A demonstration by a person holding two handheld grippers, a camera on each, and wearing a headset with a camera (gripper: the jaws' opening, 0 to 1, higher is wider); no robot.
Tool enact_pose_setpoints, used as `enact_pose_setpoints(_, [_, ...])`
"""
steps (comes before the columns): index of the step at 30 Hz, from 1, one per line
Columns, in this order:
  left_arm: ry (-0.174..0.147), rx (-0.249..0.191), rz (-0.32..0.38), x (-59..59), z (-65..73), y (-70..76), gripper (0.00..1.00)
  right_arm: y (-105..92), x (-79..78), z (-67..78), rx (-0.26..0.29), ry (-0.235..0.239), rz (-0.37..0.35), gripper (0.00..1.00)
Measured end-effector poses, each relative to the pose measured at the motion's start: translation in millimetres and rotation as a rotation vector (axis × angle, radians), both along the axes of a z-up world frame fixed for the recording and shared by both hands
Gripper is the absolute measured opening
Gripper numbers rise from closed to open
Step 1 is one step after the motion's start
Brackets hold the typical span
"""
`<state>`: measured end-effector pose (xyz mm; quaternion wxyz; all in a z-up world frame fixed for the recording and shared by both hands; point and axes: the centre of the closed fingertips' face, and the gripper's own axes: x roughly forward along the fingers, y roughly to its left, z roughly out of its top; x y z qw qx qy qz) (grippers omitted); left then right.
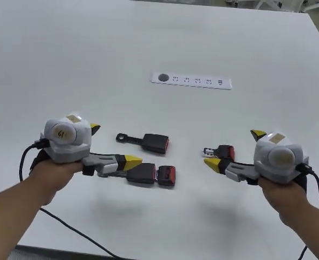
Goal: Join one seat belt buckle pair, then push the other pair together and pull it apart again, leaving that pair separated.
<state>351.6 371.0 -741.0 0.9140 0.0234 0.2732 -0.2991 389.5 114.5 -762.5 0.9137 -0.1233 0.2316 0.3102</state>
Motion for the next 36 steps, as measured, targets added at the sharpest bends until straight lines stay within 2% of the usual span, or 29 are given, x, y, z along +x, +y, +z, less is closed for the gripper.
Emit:
enact_pose_setpoints(4, [-0.009,-0.013,0.015,-17.1,5.3,6.5,1.0,1.6,-13.2,2.5,-0.001,-0.002,-0.003,0.95])
enact_pose_setpoints(6, [-0.025,-0.032,0.029,-24.9,8.6,9.5,1.0,0.4,-19.2,2.9,-0.002,-0.005,-0.01,0.95])
enact_pose_setpoints(7, [-0.032,-0.027,0.03,-31.8,7.8,12.1,1.0,-0.6,-24.1,3.1,0.0,-0.004,-0.017,0.95])
enact_pose_setpoints(9, [-0.022,-0.014,0.031,-41.6,3.9,16.2,1.0,-1.4,-33.0,3.8,0.004,-0.004,-0.023,0.95])
enact_pose_setpoints(13, [-0.034,-0.044,0.057,-54.9,8.5,21.3,1.0,-4.9,-48.9,3.7,0.004,-0.004,-0.032,0.95])
enact_pose_setpoints(17, [-0.046,-0.049,0.064,-69.8,9.4,27.1,1.0,-10.9,-67.0,0.6,0.002,0.004,-0.052,0.96])
enact_pose_setpoints(23, [-0.048,-0.055,0.089,-81.6,8.0,38.7,1.0,-15.5,-83.9,-0.6,0.001,0.003,-0.06,0.96])
enact_pose_setpoints(28, [-0.061,-0.074,0.122,-91.8,13.9,49.6,1.0,-20.3,-93.4,2.5,0.005,-0.009,-0.076,0.96])
enact_pose_setpoints(36, [-0.065,-0.056,0.123,-102.2,15.3,59.4,1.0,-24.8,-105.2,3.3,0.01,-0.007,-0.093,0.96])
